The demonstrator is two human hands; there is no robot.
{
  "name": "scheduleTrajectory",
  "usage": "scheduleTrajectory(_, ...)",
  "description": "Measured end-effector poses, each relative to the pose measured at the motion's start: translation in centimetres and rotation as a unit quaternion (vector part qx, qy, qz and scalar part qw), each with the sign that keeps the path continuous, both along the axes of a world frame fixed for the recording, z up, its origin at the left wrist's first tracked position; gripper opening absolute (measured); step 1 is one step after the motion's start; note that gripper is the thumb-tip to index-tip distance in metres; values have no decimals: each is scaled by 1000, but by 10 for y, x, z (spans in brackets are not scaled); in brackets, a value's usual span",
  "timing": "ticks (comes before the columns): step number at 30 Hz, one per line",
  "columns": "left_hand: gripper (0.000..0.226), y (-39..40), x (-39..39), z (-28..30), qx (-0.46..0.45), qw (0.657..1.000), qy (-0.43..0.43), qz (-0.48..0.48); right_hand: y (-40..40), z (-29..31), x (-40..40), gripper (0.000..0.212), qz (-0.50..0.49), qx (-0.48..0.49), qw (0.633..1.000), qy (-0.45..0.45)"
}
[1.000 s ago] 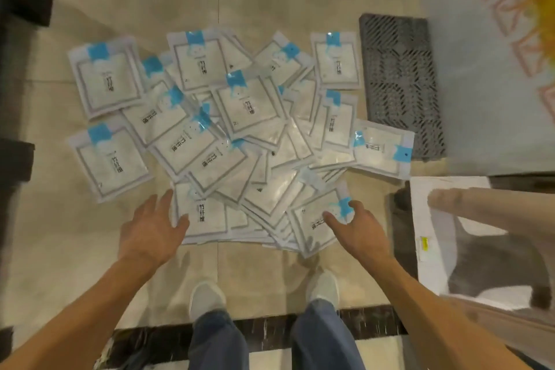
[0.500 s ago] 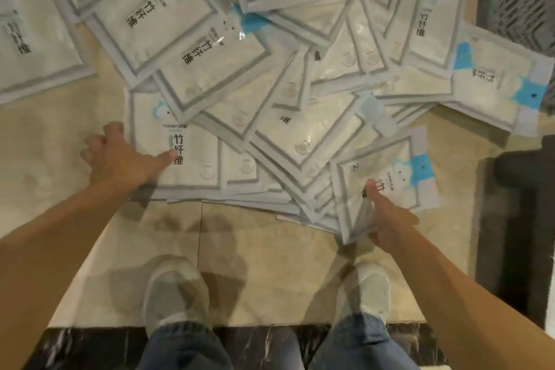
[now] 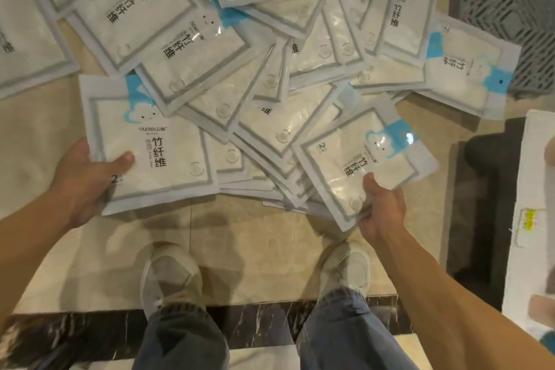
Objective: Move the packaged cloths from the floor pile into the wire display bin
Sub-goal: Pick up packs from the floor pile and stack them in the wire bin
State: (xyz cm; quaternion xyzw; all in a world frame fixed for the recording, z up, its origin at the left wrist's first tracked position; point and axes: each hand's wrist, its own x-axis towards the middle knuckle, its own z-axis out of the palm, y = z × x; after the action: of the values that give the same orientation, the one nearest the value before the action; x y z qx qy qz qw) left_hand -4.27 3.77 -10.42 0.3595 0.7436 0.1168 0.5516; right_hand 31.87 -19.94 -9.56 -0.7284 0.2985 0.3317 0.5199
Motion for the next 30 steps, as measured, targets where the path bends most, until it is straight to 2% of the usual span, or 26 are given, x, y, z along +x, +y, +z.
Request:
scheduleTrajectory(4,33,-3,-14,39,27,1000,-12,4,13,30,-3,40,40,67,997,9)
scheduleTrajectory(7,34,-4,-24,82,37,998,-35,23,26,68,-4,51,111,97,989,20)
scheduleTrajectory(12,40,5,-32,176,34,993,-97,53,69,166,-8,51,229,135,962,62)
scheduleTrajectory(15,39,20,-27,251,50,988,-137,59,101,247,-14,45,289,162,940,80)
scheduleTrajectory(18,55,38,-22,337,63,983,-168,36,134,339,-20,47,333,187,921,82)
scheduleTrajectory(22,37,60,-25,466,108,975,-192,41,171,472,-25,55,378,216,899,59)
scheduleTrajectory(26,63,64,-51,602,138,965,-217,49,200,613,-47,56,410,259,873,45)
scheduleTrajectory(28,56,53,-71,662,156,958,-227,79,212,679,-65,53,444,271,853,34)
scheduleTrajectory(30,61,38,-92,713,172,953,-228,100,224,738,-88,49,474,277,835,21)
